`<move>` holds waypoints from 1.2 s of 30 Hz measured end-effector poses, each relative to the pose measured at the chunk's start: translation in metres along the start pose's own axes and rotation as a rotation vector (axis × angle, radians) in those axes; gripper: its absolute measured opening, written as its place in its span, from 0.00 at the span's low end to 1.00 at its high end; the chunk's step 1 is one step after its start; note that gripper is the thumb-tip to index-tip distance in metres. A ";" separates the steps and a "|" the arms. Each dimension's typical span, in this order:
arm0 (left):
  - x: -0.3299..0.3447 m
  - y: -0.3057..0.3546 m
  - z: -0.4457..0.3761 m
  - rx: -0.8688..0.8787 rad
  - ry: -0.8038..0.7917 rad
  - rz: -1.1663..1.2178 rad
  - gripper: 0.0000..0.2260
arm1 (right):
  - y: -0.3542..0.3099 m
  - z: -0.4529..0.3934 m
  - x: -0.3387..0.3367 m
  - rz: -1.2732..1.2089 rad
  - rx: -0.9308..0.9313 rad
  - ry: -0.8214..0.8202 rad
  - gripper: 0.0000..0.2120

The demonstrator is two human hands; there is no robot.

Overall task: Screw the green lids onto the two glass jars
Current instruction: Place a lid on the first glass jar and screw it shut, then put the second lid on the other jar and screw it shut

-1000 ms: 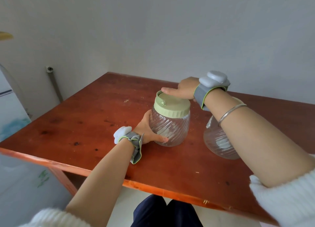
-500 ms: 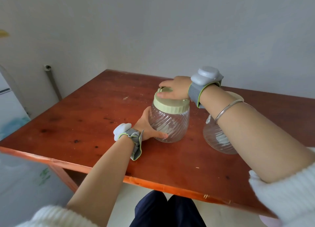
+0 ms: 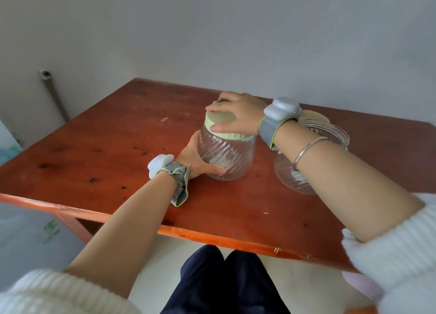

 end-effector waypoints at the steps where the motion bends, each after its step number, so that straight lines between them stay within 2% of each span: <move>1: 0.000 0.001 0.000 0.009 0.004 -0.002 0.52 | 0.000 -0.001 0.001 0.009 0.013 0.060 0.27; 5: 0.000 0.003 0.001 0.032 0.020 -0.017 0.52 | -0.001 -0.003 0.003 0.016 0.091 0.136 0.25; 13: 0.000 0.004 0.002 0.038 0.001 -0.031 0.50 | -0.002 -0.004 0.004 0.014 0.170 0.172 0.23; 18: -0.001 0.007 0.003 0.033 -0.060 -0.074 0.57 | 0.000 0.001 0.003 0.041 0.204 0.141 0.24; 20: -0.004 0.012 0.005 0.027 -0.132 -0.149 0.56 | 0.000 0.001 0.003 -0.085 0.197 0.105 0.25; 22: -0.011 0.026 0.009 0.069 -0.197 -0.219 0.56 | 0.000 0.010 -0.008 -0.369 0.140 0.110 0.24; 24: -0.025 0.045 0.009 0.061 -0.142 -0.253 0.49 | 0.007 0.024 -0.023 -0.495 0.089 0.120 0.23; 26: -0.045 0.070 0.004 0.067 0.063 -0.238 0.33 | 0.027 0.038 -0.035 -0.426 0.125 0.147 0.23; 28: -0.056 0.104 0.000 0.164 0.242 -0.267 0.25 | 0.051 0.052 -0.051 -0.373 0.182 0.210 0.20; 30: -0.051 0.142 -0.009 0.246 0.317 -0.379 0.22 | 0.077 0.066 -0.065 -0.349 0.248 0.262 0.17; 31: -0.043 0.161 -0.017 0.255 0.291 -0.468 0.21 | 0.094 0.072 -0.072 -0.327 0.293 0.287 0.16; 33: -0.020 0.182 -0.042 0.213 0.180 -0.736 0.21 | 0.132 0.084 -0.082 -0.286 0.387 0.317 0.16; 36: 0.001 0.170 -0.082 0.076 -0.036 -1.052 0.20 | 0.180 0.091 -0.079 -0.330 0.536 0.328 0.15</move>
Point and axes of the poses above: each hand's wrist, its own z-axis away from the middle knuckle, its own x-axis out of the palm, y = z × x, the point moved 7 cm from there along -z, towards the middle knuckle, and after that the axes turned 10 degrees about -z, right-handed, at the moved point
